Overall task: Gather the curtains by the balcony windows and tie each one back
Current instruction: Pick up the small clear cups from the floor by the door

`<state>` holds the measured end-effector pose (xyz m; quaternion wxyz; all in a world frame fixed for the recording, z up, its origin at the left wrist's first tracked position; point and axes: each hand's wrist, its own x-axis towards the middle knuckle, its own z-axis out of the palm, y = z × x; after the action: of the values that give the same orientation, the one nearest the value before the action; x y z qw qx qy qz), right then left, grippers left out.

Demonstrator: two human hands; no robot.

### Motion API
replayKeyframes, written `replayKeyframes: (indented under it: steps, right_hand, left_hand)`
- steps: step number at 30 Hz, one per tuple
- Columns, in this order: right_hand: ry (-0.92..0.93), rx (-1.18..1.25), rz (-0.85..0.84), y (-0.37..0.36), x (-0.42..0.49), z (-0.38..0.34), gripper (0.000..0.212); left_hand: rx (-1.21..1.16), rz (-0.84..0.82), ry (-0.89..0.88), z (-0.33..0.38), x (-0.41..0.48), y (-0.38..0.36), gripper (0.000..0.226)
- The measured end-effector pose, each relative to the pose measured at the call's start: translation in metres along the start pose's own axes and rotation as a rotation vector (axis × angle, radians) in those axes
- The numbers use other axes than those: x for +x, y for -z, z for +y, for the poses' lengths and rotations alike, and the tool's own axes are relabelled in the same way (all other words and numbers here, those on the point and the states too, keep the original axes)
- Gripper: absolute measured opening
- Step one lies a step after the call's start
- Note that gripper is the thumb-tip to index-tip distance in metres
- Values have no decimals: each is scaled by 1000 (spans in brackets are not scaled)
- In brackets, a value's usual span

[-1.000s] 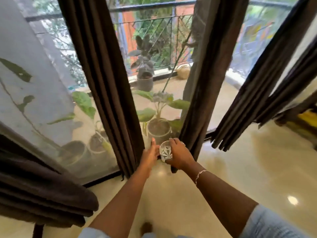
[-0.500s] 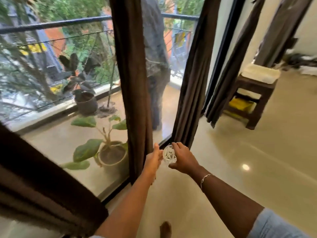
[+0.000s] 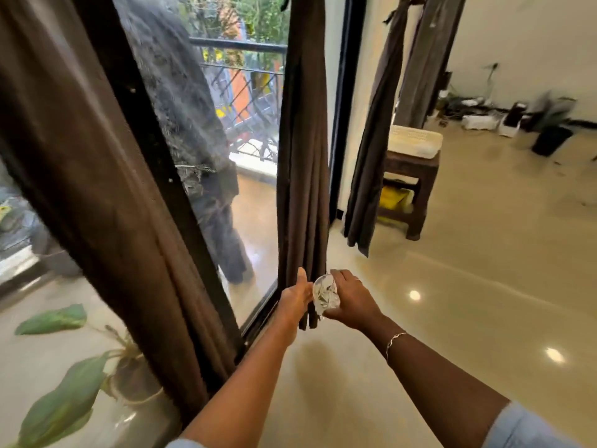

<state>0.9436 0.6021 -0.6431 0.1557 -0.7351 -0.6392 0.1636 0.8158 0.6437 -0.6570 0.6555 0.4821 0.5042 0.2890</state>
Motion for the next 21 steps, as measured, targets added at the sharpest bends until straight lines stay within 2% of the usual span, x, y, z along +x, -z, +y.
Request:
replayKeyframes:
  steps: [7, 17, 21]
  right_hand:
    - [-115, 24, 46, 28, 56, 67, 89]
    - [-147, -5, 76, 99, 171, 186, 82]
    - [-178, -15, 85, 130, 211, 236, 84]
  left_hand:
    - [68, -83, 62, 37, 77, -60, 62]
    - [69, -141, 27, 101, 207, -171, 49]
    - [110, -209, -9, 129, 258, -218, 55]
